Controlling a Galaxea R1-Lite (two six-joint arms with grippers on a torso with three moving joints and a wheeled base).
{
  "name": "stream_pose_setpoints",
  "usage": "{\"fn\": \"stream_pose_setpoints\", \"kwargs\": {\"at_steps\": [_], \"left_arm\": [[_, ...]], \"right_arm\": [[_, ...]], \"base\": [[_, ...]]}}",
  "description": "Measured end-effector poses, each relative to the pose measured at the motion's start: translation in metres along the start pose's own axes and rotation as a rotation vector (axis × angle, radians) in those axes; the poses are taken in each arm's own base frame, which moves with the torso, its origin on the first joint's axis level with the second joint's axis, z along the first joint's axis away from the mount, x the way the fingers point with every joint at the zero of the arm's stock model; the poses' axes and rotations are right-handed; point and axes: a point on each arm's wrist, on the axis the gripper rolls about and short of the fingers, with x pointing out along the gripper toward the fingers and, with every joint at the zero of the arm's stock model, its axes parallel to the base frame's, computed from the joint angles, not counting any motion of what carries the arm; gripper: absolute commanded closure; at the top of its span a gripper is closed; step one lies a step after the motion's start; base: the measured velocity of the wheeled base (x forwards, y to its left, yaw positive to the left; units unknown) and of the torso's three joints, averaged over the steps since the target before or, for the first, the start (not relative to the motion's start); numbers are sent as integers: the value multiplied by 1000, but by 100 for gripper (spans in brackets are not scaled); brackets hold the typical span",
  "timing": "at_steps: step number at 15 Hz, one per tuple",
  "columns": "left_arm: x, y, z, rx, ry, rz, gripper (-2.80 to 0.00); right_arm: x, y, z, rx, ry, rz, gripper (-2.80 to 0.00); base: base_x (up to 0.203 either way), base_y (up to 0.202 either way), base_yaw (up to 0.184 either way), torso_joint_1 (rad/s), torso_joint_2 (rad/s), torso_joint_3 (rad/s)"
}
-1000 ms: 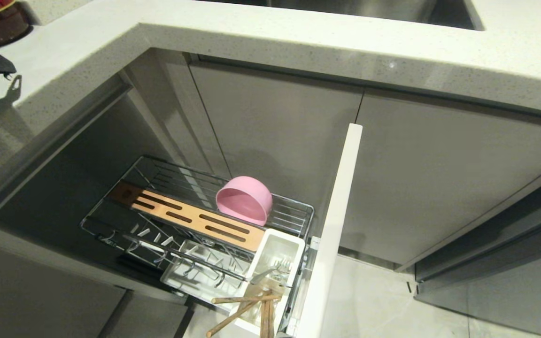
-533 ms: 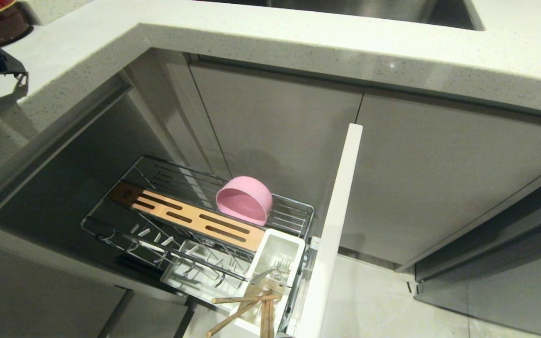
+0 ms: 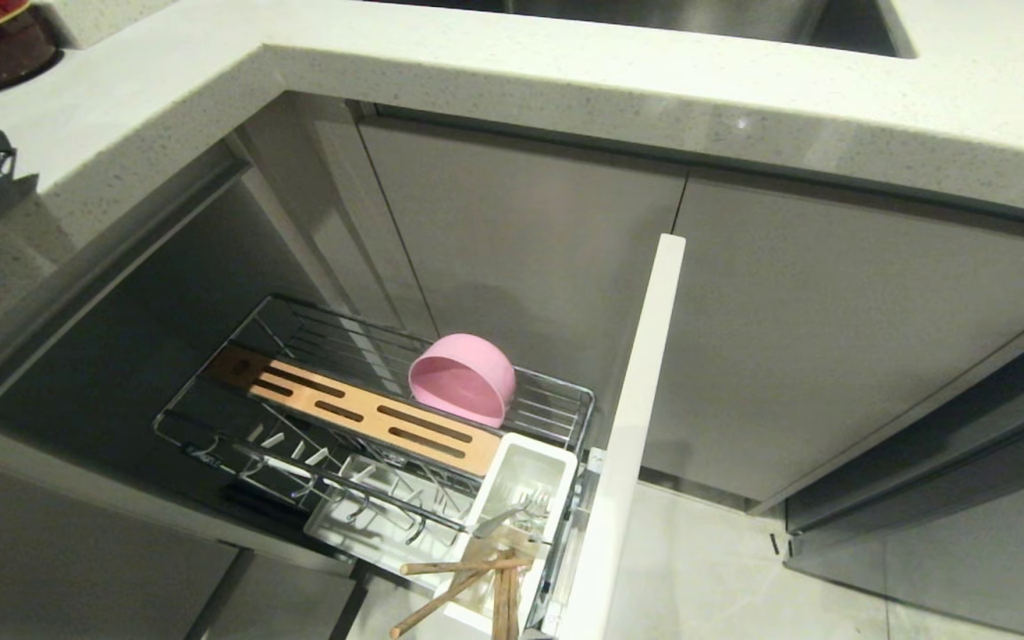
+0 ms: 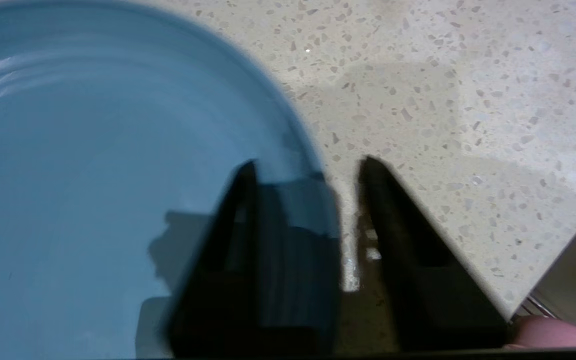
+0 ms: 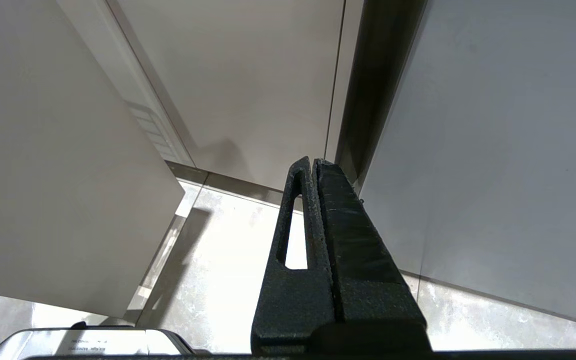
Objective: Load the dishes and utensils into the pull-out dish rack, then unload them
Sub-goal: Pick up the plate and place it in the cupboard
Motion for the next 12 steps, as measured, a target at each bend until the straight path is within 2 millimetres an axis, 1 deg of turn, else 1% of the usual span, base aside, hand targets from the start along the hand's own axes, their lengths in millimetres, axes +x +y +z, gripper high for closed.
{"fn": "stream_pose_setpoints", "kwargs": {"at_steps": [8,12], "left_arm": [[-7,4,2,-8,-13,-6,0],[-22,13,5,-25,-44,-22,0]], "right_arm": [[0,0,0,0,0,0,0],[0,0,0,0,0,0,0]], "base": [[0,0,0,0,0,0],[0,0,0,0,0,0]]}}
